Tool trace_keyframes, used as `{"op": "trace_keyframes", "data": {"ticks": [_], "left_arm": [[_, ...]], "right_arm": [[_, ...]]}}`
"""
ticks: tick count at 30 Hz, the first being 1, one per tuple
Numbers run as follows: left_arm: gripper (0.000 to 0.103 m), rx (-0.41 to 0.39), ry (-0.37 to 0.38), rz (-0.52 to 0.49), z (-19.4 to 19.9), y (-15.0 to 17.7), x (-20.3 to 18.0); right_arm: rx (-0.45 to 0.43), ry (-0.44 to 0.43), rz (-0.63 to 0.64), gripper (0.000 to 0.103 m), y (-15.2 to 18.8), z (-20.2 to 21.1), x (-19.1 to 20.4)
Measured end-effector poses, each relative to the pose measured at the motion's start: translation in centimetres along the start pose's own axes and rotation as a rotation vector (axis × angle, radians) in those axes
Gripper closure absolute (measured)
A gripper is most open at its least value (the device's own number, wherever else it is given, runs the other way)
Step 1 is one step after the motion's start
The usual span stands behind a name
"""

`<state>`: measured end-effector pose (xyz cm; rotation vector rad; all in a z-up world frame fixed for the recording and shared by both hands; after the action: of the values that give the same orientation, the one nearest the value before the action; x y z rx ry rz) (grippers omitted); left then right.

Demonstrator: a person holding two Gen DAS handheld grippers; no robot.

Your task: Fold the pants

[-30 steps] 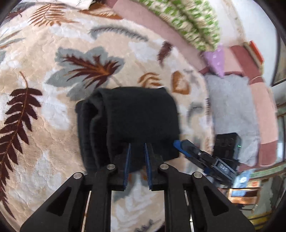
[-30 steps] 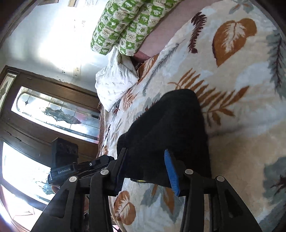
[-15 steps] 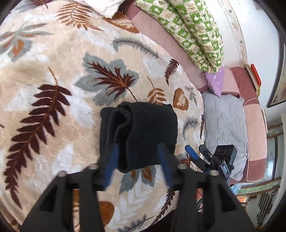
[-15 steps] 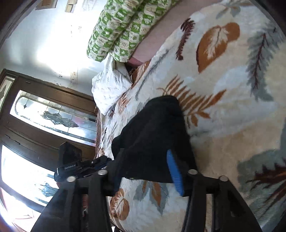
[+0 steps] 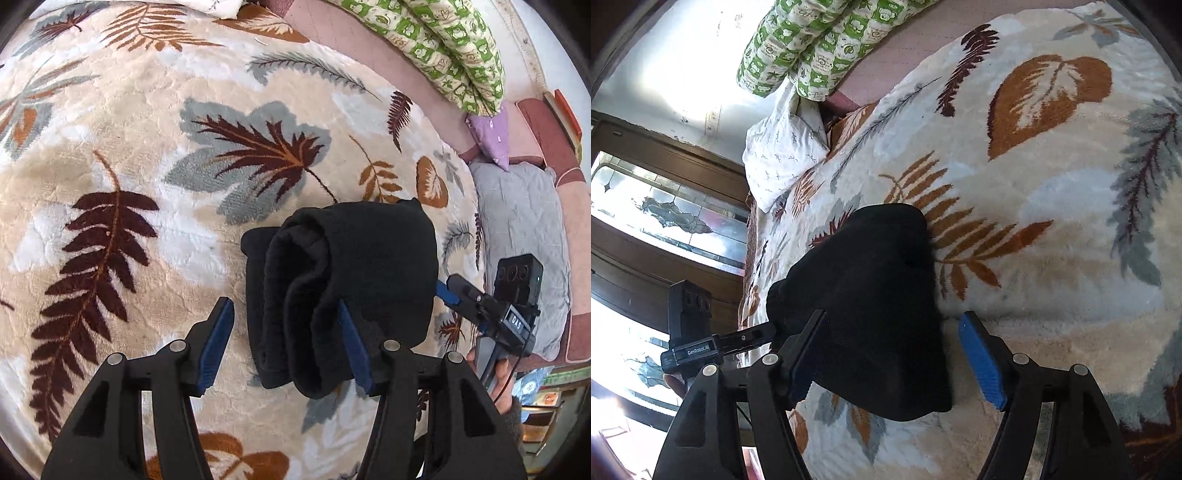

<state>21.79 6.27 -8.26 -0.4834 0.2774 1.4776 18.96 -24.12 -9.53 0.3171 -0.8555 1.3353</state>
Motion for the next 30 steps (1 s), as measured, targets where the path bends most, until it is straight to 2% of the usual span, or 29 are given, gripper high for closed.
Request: {"op": "trace_keyframes", "data": {"ticks": [4, 6, 8, 11, 15, 17, 18, 19, 20, 21, 22, 25, 30], "left_arm": [[0.041, 0.009, -0.009, -0.047, -0.8, 0.2, 0.3], [0.04, 0.023, 0.01, -0.053, -1.4, 0.3, 0.4], [0.034, 0.043, 0.045, -0.051, -2.2, 0.4, 0.5], [0.02, 0.015, 0.075, -0.067, -2.7, 0.5, 0.0], [0.017, -0.036, 0.09, -0.059, -3.3, 0.1, -0.7], [0.022, -0.062, 0.095, -0.084, -3.2, 0.2, -1.2], [0.034, -0.076, 0.077, -0.103, -3.2, 0.4, -1.5], [0.04, -0.084, 0.058, -0.115, -3.2, 0.4, -1.6], [0.051, -0.091, 0.037, -0.125, -3.1, 0.6, -1.6], [0.06, -0.097, 0.036, -0.121, -3.0, 0.6, -1.5], [0.066, -0.102, 0.05, -0.108, -2.8, 0.7, -1.4], [0.073, -0.124, 0.064, -0.078, -2.2, 0.8, -1.3], [0.075, -0.179, 0.046, -0.093, -0.7, 1.7, -2.2]], "right_arm": [[0.024, -0.031, 0.0, 0.028, -0.5, -0.8, -0.4], [0.033, -0.046, 0.008, 0.025, -0.7, -1.3, -0.5], [0.042, -0.072, 0.009, 0.025, -0.9, -1.8, -0.5], [0.057, -0.109, 0.013, 0.022, -1.0, -2.6, -0.3], [0.077, -0.134, 0.039, 0.019, -1.3, -3.6, 0.3], [0.1, -0.135, 0.069, 0.019, -1.3, -4.2, 1.0], [0.11, -0.11, 0.095, 0.019, -1.1, -4.5, 1.4], [0.112, -0.089, 0.123, 0.021, -0.9, -4.6, 1.8], [0.111, -0.08, 0.135, 0.023, -0.8, -4.7, 2.0], [0.107, -0.061, 0.135, 0.036, -0.7, -4.7, 2.0], [0.102, -0.04, 0.119, 0.053, -0.7, -4.7, 1.6], [0.079, -0.072, 0.053, 0.073, -0.4, -4.0, 0.6], [0.024, -0.054, 0.07, 0.079, 0.9, -2.8, 2.6]]}}
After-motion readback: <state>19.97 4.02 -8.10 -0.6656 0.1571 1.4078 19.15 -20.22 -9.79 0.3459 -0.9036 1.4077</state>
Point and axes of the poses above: each gripper's, at about its wrist camera, not at the fingertips, and z roughly against the way its jaws point, x to its left, y to its underside, the point moved 3 cm from there along -z, roughly the way its jaws point, and after that the axes turned 3 degrees about x, right-handed, at the moved point
